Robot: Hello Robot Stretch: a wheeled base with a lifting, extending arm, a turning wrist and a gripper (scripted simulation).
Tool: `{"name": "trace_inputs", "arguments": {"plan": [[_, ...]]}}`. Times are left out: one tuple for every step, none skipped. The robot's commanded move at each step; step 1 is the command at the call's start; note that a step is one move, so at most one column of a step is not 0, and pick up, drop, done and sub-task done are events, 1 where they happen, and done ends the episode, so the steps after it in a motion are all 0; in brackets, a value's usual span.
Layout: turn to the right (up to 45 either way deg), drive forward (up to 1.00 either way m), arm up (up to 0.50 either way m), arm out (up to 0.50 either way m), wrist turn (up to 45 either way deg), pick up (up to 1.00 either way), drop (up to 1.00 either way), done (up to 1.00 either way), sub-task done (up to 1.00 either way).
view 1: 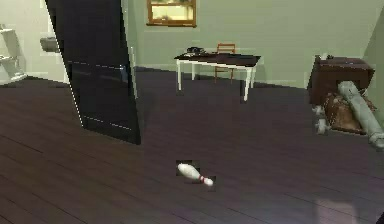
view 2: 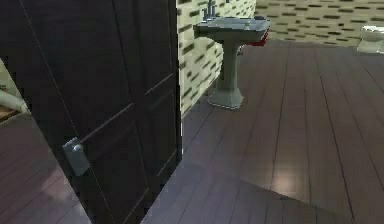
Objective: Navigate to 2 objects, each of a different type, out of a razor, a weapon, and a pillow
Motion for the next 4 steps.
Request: {"name": "trace_inputs", "arguments": {"plan": [[0.0,0.30,0.00,0.00,0.0,0.00,0.00,0.00,0.00],[24.0,0.00,0.00,0.00,0.0,0.00,0.00,0.00,0.00],[0.0,0.55,0.00,0.00,0.0,0.00,0.00,0.00,0.00],[45.0,0.00,0.00,0.00,0.0,0.00,0.00,0.00,0.00]]}}
